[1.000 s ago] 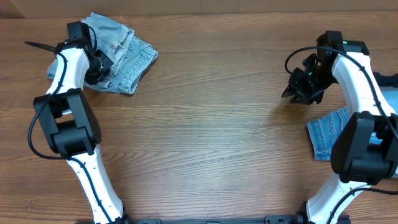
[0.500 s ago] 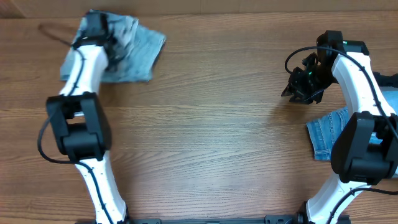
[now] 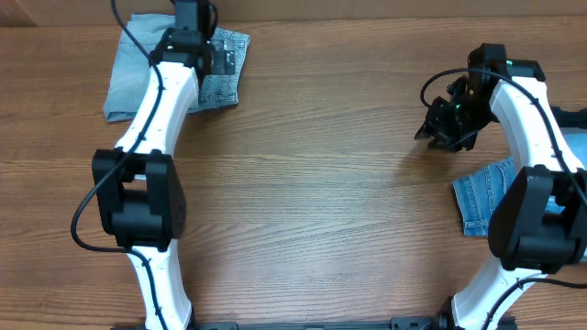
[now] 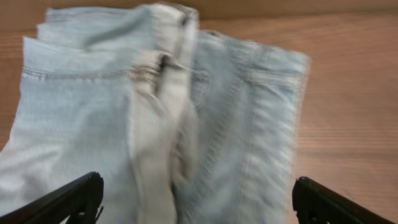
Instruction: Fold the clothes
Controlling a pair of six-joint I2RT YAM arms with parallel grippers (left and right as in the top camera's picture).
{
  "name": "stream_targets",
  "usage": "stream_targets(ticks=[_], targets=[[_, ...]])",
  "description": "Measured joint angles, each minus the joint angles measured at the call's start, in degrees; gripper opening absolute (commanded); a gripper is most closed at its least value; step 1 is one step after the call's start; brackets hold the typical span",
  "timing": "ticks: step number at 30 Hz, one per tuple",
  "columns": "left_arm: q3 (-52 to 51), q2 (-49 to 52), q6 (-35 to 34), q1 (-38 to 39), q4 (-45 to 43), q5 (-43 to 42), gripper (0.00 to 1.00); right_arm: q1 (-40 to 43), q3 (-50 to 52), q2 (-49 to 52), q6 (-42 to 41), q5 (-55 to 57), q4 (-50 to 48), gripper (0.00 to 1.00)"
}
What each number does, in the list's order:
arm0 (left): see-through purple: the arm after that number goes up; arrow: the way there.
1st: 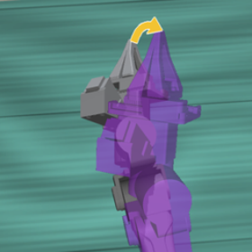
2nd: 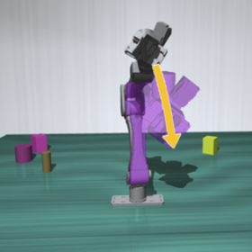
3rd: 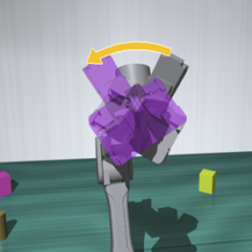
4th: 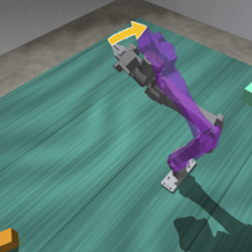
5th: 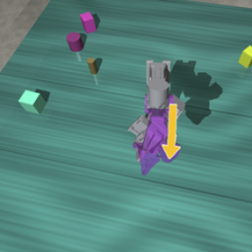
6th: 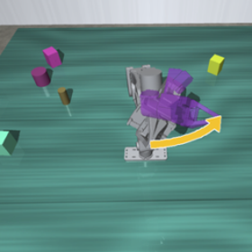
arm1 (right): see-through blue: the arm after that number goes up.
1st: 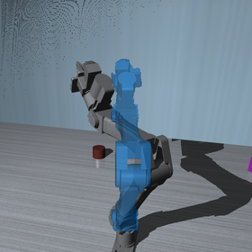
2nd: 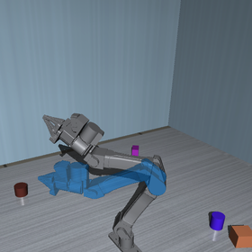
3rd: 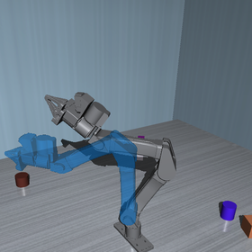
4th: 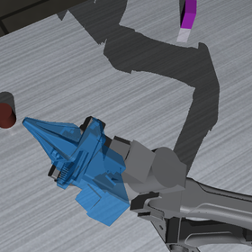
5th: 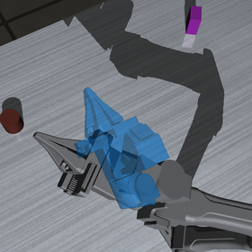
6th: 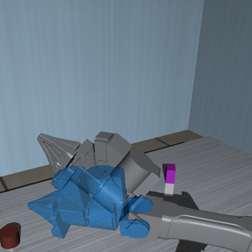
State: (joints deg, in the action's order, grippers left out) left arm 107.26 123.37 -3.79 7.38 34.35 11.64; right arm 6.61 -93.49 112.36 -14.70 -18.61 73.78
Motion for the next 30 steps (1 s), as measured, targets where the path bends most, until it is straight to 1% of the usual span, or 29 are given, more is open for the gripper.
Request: stream_targets(ticks=[1,3,4,6,9,11,12,13,14,18,20,22,30], targets=[[-0.04,-0.72,0.44,0.55,0.7,0.0,1.0,0.0,-0.59,-1.16,-0.26,0.04,0.72,0.64],[-0.26,-8.41,0.85,4.57,5.09,0.0,1.0,0.0,-2.25,-5.2,-0.57,0.63,3.1,0.72],[-0.26,-12.61,0.9,6.25,7.28,-0.02,1.0,-0.02,-2.56,-6.82,-0.46,0.98,4.04,0.73],[-0.11,-21.49,0.81,9.88,10.67,0.0,1.0,0.0,-3.3,-13.11,-0.37,2.4,8.24,0.74],[0.63,-33.83,-0.61,15.69,19.08,-0.02,1.0,0.0,-3.78,-23.28,-0.39,4.15,15.93,0.74],[0.79,-37.42,-1.25,18.01,24.61,0.04,1.0,-0.02,-3.91,-29.09,-0.26,4.68,20.72,0.74],[0.76,-38.51,-1.7,18.95,27.19,0.0,1.0,0.0,-3.91,-32.87,-0.26,4.83,22.91,0.76],[0.76,-39.04,-1.86,19.63,28.74,-0.02,1.0,-0.02,-3.91,-36.57,-0.24,4.96,23.3,0.89],[0.76,-39.47,-1.97,20.06,30.16,-0.11,1.0,0.0,-3.91,-39.91,-0.24,5.09,23.32,1.0],[0.74,-39.98,-2.08,20.31,35.65,-4.74,1.0,0.0,-4.17,-56.65,-0.31,5.35,23.41,1.0],[0.74,-39.98,-2.08,20.31,35.95,-6.34,1.0,0.0,-4.35,-61.57,-0.28,5.42,23.52,1.0],[0.74,-39.98,-2.1,20.31,35.98,-7.1,1.0,-0.02,-4.35,-64.48,-0.28,5.42,23.54,1.0],[0.74,-39.98,-2.21,20.31,35.98,-7.61,1.0,0.0,-4.33,-64.61,-0.22,5.31,23.52,1.0]])
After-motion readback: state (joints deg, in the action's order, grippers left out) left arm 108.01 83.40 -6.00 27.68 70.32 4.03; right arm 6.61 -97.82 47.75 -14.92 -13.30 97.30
